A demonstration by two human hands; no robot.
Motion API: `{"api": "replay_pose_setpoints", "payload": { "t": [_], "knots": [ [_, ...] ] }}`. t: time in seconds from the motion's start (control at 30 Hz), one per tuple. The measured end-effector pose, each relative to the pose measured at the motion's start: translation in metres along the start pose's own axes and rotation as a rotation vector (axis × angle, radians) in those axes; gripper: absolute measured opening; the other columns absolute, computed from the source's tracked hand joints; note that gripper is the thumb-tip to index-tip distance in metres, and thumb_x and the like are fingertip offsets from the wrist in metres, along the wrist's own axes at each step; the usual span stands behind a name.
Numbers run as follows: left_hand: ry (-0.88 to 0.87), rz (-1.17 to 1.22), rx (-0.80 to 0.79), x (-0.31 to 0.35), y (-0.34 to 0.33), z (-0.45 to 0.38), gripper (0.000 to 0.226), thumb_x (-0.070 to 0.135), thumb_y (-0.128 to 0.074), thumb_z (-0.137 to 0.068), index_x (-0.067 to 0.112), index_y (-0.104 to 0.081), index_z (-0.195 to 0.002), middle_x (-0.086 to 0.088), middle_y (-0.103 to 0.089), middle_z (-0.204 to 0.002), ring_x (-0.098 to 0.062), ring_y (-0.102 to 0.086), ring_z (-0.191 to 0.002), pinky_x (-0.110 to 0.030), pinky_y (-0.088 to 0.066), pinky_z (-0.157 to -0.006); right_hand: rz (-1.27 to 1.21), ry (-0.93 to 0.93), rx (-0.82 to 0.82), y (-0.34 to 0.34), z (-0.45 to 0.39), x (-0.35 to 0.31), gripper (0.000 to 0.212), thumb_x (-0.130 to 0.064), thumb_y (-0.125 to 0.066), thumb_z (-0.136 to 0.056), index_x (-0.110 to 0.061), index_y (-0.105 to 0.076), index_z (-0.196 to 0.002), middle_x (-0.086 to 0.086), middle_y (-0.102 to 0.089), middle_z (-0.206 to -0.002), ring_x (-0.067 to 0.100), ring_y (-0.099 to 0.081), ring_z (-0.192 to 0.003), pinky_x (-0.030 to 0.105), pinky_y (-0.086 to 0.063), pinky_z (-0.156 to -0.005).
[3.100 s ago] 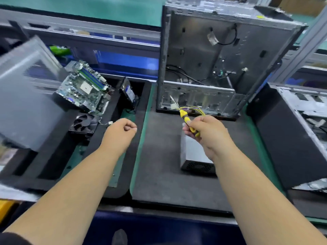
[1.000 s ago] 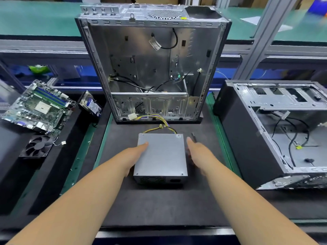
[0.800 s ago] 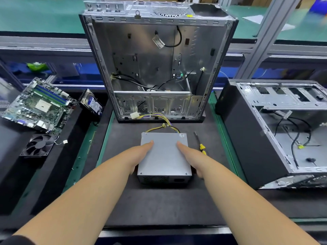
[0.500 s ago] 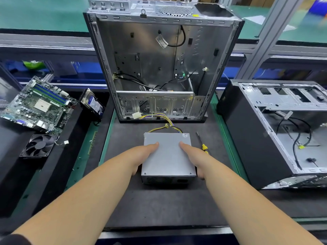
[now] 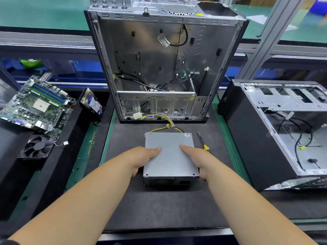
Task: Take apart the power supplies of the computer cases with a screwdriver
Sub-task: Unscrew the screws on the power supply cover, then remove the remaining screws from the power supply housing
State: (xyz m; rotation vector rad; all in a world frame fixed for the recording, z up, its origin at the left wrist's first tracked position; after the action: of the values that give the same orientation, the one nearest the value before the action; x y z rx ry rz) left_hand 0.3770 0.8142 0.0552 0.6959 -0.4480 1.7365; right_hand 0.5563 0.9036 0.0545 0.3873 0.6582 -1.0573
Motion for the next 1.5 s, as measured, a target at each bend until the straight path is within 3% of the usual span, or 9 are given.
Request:
{"api": "replay_pose_setpoints", "payload": {
  "t": [0.2, 0.53, 0.67, 0.83, 0.93, 1.07, 1.17, 1.3, 1.5],
  "knots": [
    [-0.007, -0.010, -0.003, 0.005, 0.000, 0.003, 0.026, 0.040, -0.068, -0.092, 0.017, -0.070, -0.103, 0.006, -0.077, -0.089, -0.014, -0.069, -0.098, -0.038, -0.043, -0.108, -0.046, 0.024, 0.000, 0.001, 0.007, -0.006, 0.018, -0.035, -0.069, -0.094, -0.018, -0.065, -0.092, -0.002, -0.075, -0.067, 0.014, -0.073, -0.056, 0.022, -0.053, -0.043],
    [-0.031, 0.029, -0.007, 0.015, 0.012, 0.010, 0.061, 0.051, -0.084, -0.069, 0.019, -0.068, -0.118, 0.000, -0.065, -0.130, -0.023, -0.051, -0.133, -0.047, -0.028, -0.118, -0.019, 0.049, 0.002, 0.003, 0.023, -0.023, 0.024, -0.035, -0.071, -0.091, -0.016, -0.072, -0.107, 0.003, -0.079, -0.093, 0.023, -0.076, -0.089, 0.043, -0.057, -0.093],
    [-0.050, 0.107, -0.042, 0.019, 0.015, 0.017, 0.048, 0.039, -0.084, -0.073, 0.016, -0.072, -0.114, -0.002, -0.075, -0.111, -0.022, -0.065, -0.116, -0.046, -0.039, -0.112, 0.011, 0.099, 0.011, 0.005, 0.033, -0.031, 0.029, -0.038, -0.079, -0.083, -0.018, -0.075, -0.104, 0.002, -0.079, -0.095, 0.025, -0.072, -0.100, 0.044, -0.049, -0.104],
    [-0.110, 0.217, -0.066, 0.037, 0.028, 0.034, 0.035, 0.030, -0.075, -0.083, 0.012, -0.069, -0.113, -0.004, -0.077, -0.102, -0.022, -0.074, -0.094, -0.041, -0.057, -0.088, -0.014, 0.182, 0.039, 0.004, 0.044, -0.052, 0.027, -0.041, -0.072, -0.087, -0.014, -0.068, -0.091, -0.004, -0.058, -0.054, 0.012, -0.049, -0.044, 0.020, -0.043, -0.048],
    [-0.167, 0.243, -0.077, 0.046, 0.045, 0.043, 0.042, 0.032, -0.076, -0.076, 0.011, -0.069, -0.111, -0.005, -0.077, -0.100, -0.023, -0.075, -0.084, -0.050, -0.057, -0.085, -0.010, 0.263, 0.031, -0.007, 0.051, -0.069, 0.031, -0.040, -0.075, -0.082, -0.013, -0.063, -0.092, 0.004, -0.044, -0.070, 0.015, -0.034, -0.054, 0.024, -0.035, -0.055],
    [-0.238, 0.291, -0.043, 0.047, 0.071, 0.049, 0.051, 0.037, -0.075, -0.065, 0.012, -0.070, -0.109, -0.010, -0.076, -0.100, -0.033, -0.073, -0.080, -0.075, -0.042, -0.092, 0.152, 0.395, 0.048, -0.035, 0.062, -0.090, 0.041, -0.043, -0.080, -0.079, -0.009, -0.065, -0.098, 0.000, -0.052, -0.071, 0.015, -0.050, -0.063, 0.031, -0.049, -0.068],
    [-0.285, 0.389, 0.007, 0.041, 0.091, 0.048, 0.056, 0.037, -0.074, -0.068, 0.012, -0.069, -0.118, -0.009, -0.075, -0.107, -0.031, -0.074, -0.089, -0.063, -0.048, -0.096, 0.266, 0.514, 0.079, -0.059, 0.073, -0.100, 0.034, -0.045, -0.081, -0.076, -0.012, -0.073, -0.082, 0.000, -0.069, -0.074, 0.018, -0.068, -0.071, 0.039, -0.054, -0.078],
    [-0.350, 0.502, 0.021, 0.030, 0.115, 0.038, 0.031, 0.024, -0.063, -0.091, 0.007, -0.067, -0.117, -0.009, -0.073, -0.114, -0.025, -0.069, -0.105, -0.042, -0.053, -0.094, 0.459, 0.628, 0.186, -0.095, 0.081, -0.108, 0.072, -0.062, -0.074, -0.058, -0.019, -0.069, -0.116, -0.001, -0.070, -0.111, 0.023, -0.067, -0.104, 0.045, -0.054, -0.091],
    [-0.276, 0.435, 0.169, 0.009, 0.146, 0.018, 0.004, 0.015, -0.058, -0.098, 0.014, -0.060, -0.094, -0.004, -0.056, -0.083, -0.016, -0.053, -0.073, -0.031, -0.051, -0.082, 0.940, 0.974, 0.387, -0.143, 0.085, -0.104, 0.089, -0.060, -0.081, -0.058, -0.029, -0.048, -0.134, -0.008, -0.045, -0.121, 0.015, -0.049, -0.112, 0.035, -0.046, -0.091]
  ]
}}
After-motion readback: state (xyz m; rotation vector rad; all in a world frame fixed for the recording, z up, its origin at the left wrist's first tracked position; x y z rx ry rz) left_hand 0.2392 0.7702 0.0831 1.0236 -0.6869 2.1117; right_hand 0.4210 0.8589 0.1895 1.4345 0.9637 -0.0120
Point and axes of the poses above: each hand's wrist, its own z-axis away from the middle knuckle, its own y-axis out of the back of the hand, x = y × z, the point moved 5 cm from there along -z, towards the middle knuckle
